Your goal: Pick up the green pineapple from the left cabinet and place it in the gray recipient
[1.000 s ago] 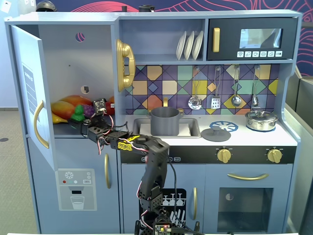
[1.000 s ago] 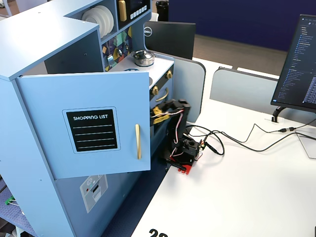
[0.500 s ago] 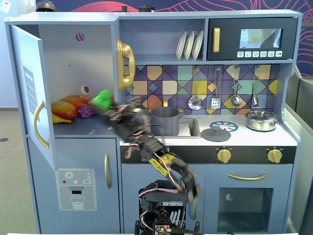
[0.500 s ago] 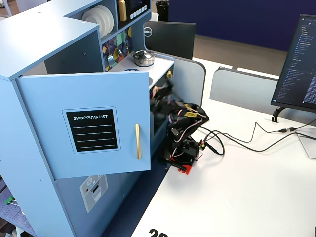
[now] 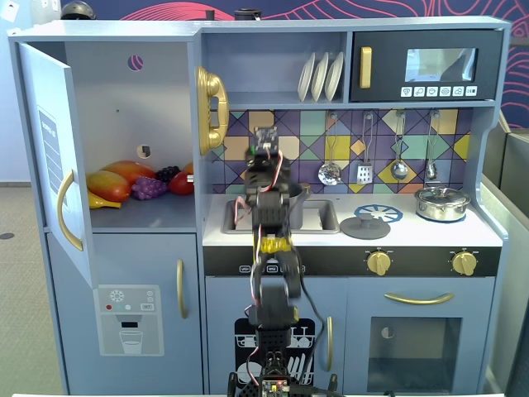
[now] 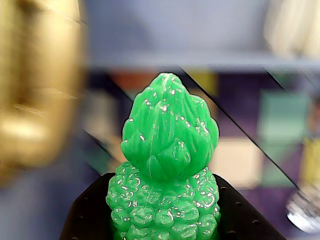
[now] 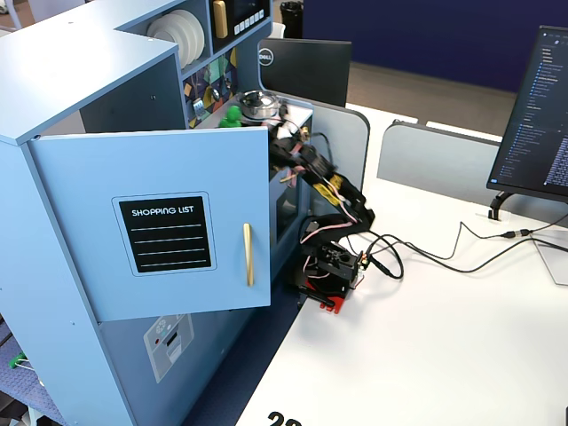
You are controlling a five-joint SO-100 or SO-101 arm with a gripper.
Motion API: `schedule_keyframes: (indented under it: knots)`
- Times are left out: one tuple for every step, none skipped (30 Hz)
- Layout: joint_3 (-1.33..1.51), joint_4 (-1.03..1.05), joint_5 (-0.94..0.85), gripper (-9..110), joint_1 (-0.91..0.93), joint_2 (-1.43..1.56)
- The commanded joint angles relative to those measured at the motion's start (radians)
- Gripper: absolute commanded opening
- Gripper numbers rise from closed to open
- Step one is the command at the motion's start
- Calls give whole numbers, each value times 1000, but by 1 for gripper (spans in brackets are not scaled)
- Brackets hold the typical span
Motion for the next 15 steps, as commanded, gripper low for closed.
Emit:
schedule_keyframes:
  knots:
    - [-206,52,-54,0,67,-199]
    - [-230,54,-74,0,75,-244]
    - [-255,54,-77,0,80,-287]
    - [-276,54,-84,0,81,-325]
    - [-293,60,-104,0,84,-357]
    - [-305,61,-112,0,83,-385]
    - [-313,61,-121,0,83,-411]
    - [-316,66,-161,0,89,-431]
    - [-313,54,-179,3,91,-448]
    - [-310,29,-140,10,86,-459]
    - [-311,23,-83,20,86,-465]
    - [-316,23,-49,30,84,-471]
    - [-319,21,-40,35,83,-477]
    - [-322,21,-41,37,78,-479]
    - [-328,21,-51,36,72,-479]
